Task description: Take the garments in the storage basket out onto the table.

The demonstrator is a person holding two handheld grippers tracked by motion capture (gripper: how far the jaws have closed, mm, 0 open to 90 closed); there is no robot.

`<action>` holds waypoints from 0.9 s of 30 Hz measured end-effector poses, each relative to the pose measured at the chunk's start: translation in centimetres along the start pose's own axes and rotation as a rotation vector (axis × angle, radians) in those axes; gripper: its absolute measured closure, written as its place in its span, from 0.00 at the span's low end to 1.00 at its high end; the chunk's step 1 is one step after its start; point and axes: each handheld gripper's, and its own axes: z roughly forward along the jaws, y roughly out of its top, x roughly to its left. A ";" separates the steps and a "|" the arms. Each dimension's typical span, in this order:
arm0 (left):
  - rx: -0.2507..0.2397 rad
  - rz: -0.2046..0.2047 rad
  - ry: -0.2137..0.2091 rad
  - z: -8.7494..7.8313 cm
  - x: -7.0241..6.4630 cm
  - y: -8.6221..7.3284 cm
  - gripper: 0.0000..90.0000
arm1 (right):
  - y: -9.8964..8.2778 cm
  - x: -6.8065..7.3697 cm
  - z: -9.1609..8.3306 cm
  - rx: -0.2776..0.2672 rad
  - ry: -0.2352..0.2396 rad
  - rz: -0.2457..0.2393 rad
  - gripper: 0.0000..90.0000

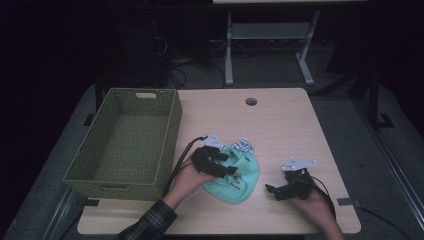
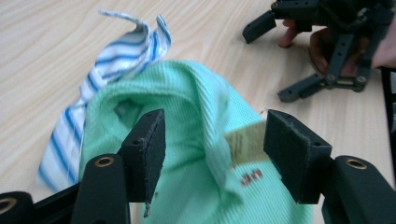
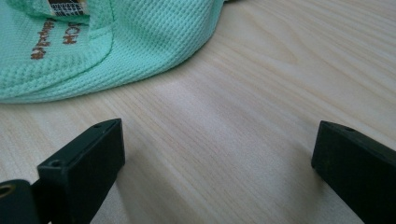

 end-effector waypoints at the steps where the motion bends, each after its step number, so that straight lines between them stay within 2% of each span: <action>1: -0.004 -0.001 -0.001 -0.2 -0.1 -0.1 0.43 | 0.0 0.0 0.0 0.000 0.000 0.000 0.03; 3: 0.001 0.012 0.010 -0.8 -0.5 -0.4 0.43 | 0.0 0.0 0.0 0.000 0.000 0.000 0.03; 4: -0.002 0.015 0.026 -1.3 -0.9 -0.9 0.47 | 0.0 0.0 0.0 0.000 0.000 0.001 0.03; 6: -0.005 0.012 0.029 -1.7 -1.1 -1.2 0.49 | 0.0 0.0 0.0 0.000 0.000 0.002 0.03; 9: 0.003 0.008 0.039 -2.2 -1.5 -1.9 0.62 | 0.0 0.0 0.0 0.000 0.000 0.001 0.03; 13: 0.041 -0.002 0.036 -2.5 -1.7 -3.1 0.76 | 0.0 0.0 0.0 0.000 0.000 0.000 0.03; 14: 0.050 -0.005 0.031 -2.4 -1.7 -3.4 0.84 | 0.0 0.0 0.0 0.000 0.000 0.000 0.03; 15: 0.061 -0.009 0.031 -2.4 -1.8 -3.8 0.88 | 0.0 0.0 0.0 0.000 0.000 0.000 0.03; 18: 0.097 -0.003 0.050 -2.2 -2.2 -4.7 0.94 | 0.0 0.0 0.0 0.000 0.000 0.001 0.03; 19: 0.125 0.016 0.063 -2.2 -2.2 -5.0 0.96 | 0.0 0.0 0.0 0.000 0.000 0.001 0.03; 20: 0.128 0.005 0.065 -2.1 -2.3 -5.3 0.99 | 0.0 0.0 0.0 0.000 0.000 0.000 0.03; 23: 0.170 0.002 0.066 -2.0 -2.3 -5.9 1.00 | 0.0 0.0 0.0 0.001 -0.004 0.004 0.03; 25: 0.209 0.028 0.077 -1.8 -2.4 -6.1 1.00 | 0.0 0.1 -0.1 0.002 -0.010 0.010 0.03; 27: 0.213 0.030 0.093 -1.5 -2.5 -6.2 1.00 | 0.0 0.2 0.0 0.000 -0.014 0.011 0.03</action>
